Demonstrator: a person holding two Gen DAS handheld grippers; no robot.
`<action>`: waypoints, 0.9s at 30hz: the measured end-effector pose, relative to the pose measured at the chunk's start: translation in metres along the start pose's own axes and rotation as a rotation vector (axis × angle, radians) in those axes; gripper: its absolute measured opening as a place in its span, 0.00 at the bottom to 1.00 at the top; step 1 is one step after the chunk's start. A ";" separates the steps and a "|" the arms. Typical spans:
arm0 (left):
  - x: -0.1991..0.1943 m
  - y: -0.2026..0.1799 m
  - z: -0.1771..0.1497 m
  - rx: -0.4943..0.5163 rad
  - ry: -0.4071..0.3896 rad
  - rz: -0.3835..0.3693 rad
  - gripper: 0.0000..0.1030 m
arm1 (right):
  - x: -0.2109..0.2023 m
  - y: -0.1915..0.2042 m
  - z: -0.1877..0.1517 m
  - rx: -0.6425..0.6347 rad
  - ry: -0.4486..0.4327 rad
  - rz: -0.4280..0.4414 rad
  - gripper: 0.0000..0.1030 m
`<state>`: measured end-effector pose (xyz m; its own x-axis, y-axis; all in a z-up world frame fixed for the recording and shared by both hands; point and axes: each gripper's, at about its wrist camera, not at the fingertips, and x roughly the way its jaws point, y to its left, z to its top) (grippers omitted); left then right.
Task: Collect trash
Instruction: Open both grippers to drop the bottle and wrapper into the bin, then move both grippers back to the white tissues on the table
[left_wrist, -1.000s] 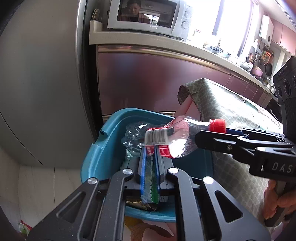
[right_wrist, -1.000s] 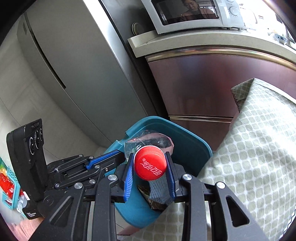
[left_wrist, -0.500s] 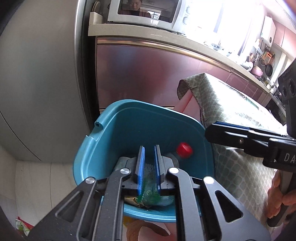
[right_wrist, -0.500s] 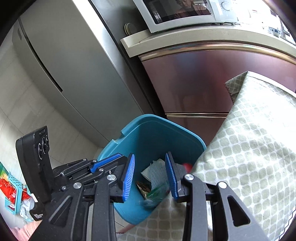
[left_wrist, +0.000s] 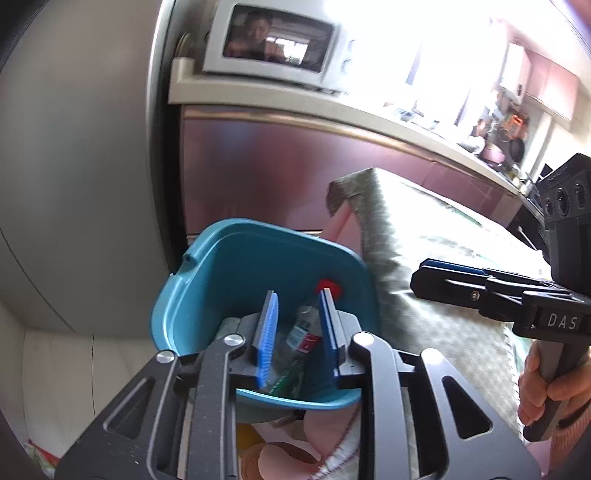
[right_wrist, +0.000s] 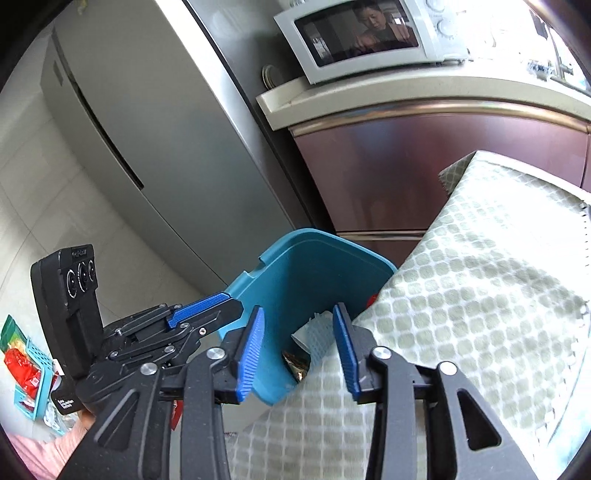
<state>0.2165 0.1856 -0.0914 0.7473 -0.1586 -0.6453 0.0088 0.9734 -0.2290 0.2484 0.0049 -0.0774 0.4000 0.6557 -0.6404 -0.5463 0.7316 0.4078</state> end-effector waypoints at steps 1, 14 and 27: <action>-0.005 -0.005 0.000 0.010 -0.007 -0.009 0.25 | -0.006 0.000 -0.002 -0.003 -0.008 0.000 0.39; -0.047 -0.094 -0.008 0.196 -0.063 -0.156 0.36 | -0.102 -0.018 -0.041 0.015 -0.139 -0.062 0.44; -0.042 -0.201 -0.036 0.327 -0.002 -0.296 0.45 | -0.192 -0.064 -0.102 0.105 -0.228 -0.225 0.53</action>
<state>0.1598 -0.0091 -0.0445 0.6823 -0.4381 -0.5853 0.4320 0.8874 -0.1608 0.1314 -0.1873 -0.0470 0.6629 0.4920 -0.5644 -0.3517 0.8701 0.3454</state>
